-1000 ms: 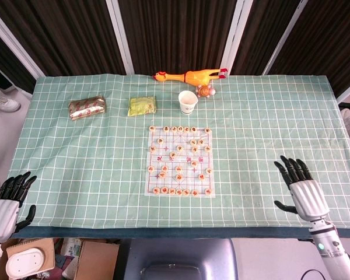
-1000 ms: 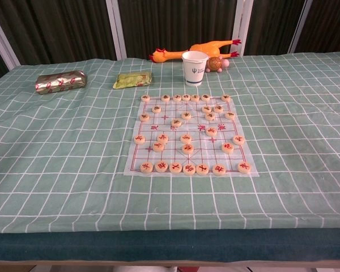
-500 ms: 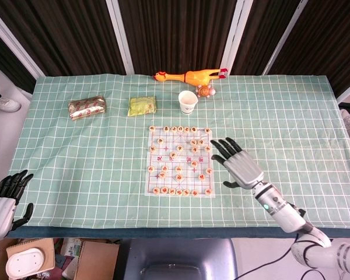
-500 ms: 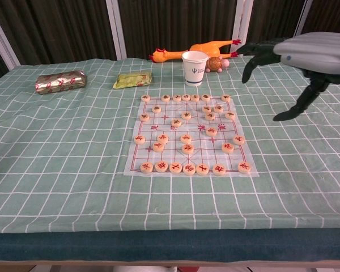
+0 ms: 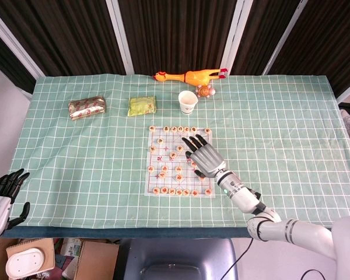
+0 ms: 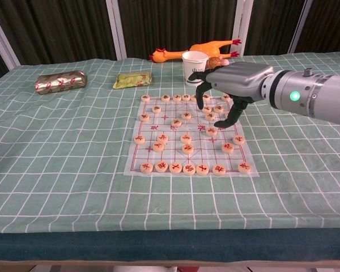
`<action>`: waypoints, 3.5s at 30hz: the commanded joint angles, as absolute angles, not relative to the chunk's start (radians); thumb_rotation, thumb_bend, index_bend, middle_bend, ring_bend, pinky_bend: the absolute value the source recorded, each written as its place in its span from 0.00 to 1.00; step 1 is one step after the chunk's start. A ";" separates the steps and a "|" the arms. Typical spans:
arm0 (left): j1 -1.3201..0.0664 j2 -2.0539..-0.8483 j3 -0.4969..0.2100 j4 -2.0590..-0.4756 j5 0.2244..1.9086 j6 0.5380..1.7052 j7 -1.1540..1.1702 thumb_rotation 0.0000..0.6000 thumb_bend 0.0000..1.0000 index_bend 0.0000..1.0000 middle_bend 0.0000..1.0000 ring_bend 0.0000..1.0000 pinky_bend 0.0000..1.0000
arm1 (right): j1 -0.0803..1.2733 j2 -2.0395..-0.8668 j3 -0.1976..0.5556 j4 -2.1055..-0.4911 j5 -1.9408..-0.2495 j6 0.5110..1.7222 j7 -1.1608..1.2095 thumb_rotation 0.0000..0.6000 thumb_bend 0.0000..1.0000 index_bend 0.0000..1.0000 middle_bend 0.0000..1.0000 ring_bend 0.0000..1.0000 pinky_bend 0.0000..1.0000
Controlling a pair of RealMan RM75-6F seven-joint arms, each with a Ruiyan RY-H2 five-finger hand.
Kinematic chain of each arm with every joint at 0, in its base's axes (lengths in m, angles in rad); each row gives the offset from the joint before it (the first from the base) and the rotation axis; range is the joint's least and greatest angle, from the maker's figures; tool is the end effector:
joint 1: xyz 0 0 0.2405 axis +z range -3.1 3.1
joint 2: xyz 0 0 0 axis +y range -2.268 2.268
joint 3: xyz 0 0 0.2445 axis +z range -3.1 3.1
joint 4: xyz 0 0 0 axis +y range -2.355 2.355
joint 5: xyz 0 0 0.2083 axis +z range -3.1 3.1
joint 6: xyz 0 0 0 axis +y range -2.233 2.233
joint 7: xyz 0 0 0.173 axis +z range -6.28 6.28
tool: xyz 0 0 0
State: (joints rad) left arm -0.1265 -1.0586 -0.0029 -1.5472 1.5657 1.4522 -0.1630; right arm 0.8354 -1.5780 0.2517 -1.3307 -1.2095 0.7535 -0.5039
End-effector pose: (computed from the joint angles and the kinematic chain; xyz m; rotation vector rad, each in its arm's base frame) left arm -0.3060 0.2128 0.1645 -1.4833 -0.9429 -0.9386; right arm -0.1056 -0.3935 -0.0395 2.0736 -0.6094 0.7747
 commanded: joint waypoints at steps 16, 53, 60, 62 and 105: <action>-0.129 -1.060 -0.020 -1.547 1.524 1.438 -0.172 1.00 0.49 0.00 0.00 0.00 0.08 | 0.980 -1.810 0.230 -1.033 -1.192 0.696 -0.435 1.00 0.43 0.58 0.01 0.00 0.00; -0.127 -1.055 -0.029 -1.542 1.512 1.439 -0.190 1.00 0.49 0.00 0.00 0.00 0.08 | 1.009 -1.827 0.189 -0.997 -1.133 0.684 -0.464 1.00 0.44 0.64 0.03 0.00 0.00; -0.129 -1.055 -0.029 -1.541 1.512 1.435 -0.191 1.00 0.49 0.00 0.00 0.00 0.07 | 1.004 -1.816 0.194 -1.016 -1.133 0.706 -0.453 1.00 0.45 0.68 0.06 0.00 0.00; -0.129 -1.056 -0.029 -1.542 1.511 1.433 -0.189 1.00 0.49 0.00 0.00 0.00 0.07 | 1.002 -1.810 0.202 -1.025 -1.131 0.717 -0.442 1.00 0.45 0.68 0.06 0.00 0.00; -0.148 -1.054 -0.044 -1.543 1.460 1.377 -0.188 1.00 0.49 0.00 0.00 0.00 0.08 | 1.146 -2.020 0.326 -0.634 -1.037 0.615 -0.335 1.00 0.45 0.68 0.09 0.00 0.00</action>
State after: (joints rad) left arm -0.1472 -1.0547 -0.0438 -1.5430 1.4596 1.3773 -0.1875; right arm 1.1471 -2.0210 0.3275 -0.6316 -1.0374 0.6132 -0.3335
